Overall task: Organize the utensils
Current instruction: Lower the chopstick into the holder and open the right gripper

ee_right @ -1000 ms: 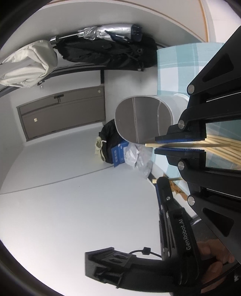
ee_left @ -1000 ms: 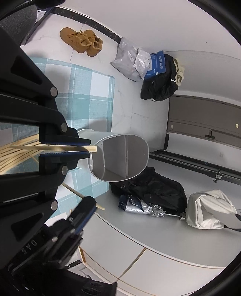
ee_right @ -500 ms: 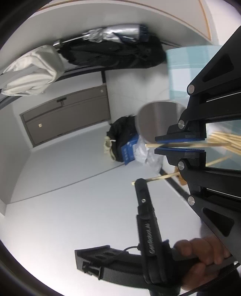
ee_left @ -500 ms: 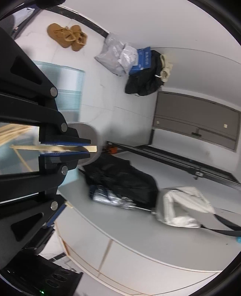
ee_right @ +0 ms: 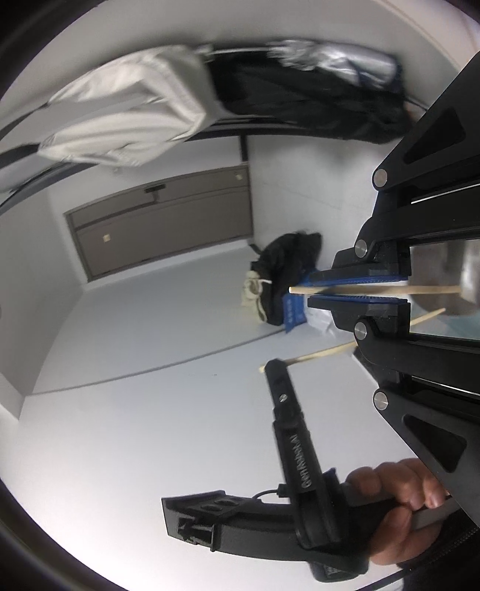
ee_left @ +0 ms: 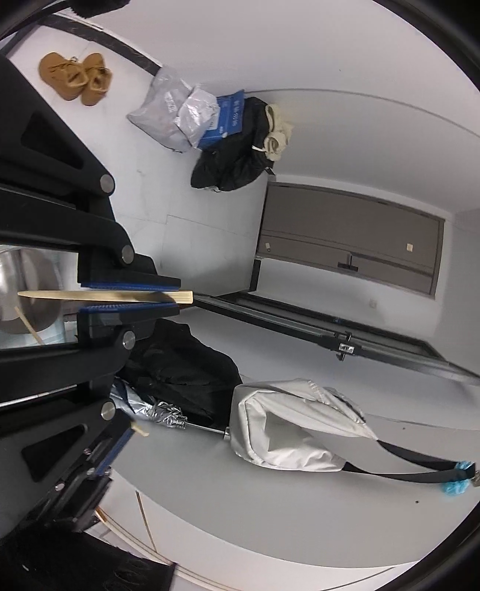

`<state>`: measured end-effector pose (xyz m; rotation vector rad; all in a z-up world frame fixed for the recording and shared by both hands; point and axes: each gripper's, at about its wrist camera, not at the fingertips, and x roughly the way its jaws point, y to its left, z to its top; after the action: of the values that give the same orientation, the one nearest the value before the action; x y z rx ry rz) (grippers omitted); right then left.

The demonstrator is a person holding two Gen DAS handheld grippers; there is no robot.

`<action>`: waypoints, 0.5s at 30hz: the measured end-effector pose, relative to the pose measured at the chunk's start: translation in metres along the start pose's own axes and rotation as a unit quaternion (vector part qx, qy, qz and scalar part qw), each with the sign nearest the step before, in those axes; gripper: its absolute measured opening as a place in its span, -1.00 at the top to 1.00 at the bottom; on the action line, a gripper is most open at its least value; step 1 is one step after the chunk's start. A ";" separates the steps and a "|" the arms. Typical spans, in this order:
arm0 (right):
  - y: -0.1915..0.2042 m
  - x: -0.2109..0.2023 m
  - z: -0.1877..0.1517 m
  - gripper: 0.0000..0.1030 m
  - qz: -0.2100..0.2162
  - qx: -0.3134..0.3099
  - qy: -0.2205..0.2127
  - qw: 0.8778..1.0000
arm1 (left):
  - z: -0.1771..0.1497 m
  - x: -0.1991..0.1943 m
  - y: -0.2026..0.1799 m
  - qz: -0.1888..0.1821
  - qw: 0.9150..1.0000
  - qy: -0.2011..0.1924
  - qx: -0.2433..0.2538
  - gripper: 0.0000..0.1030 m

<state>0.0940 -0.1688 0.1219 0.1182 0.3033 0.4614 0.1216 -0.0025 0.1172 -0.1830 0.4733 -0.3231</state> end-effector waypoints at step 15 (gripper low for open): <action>-0.021 0.060 -0.048 0.91 0.007 -0.021 0.042 0.999 | -0.036 0.049 0.028 -0.015 1.000 0.017 0.012 0.96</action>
<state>0.1392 -0.1579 0.0570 0.0602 0.3748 0.4864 0.1525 0.0032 0.0582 -0.1617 0.5001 -0.3623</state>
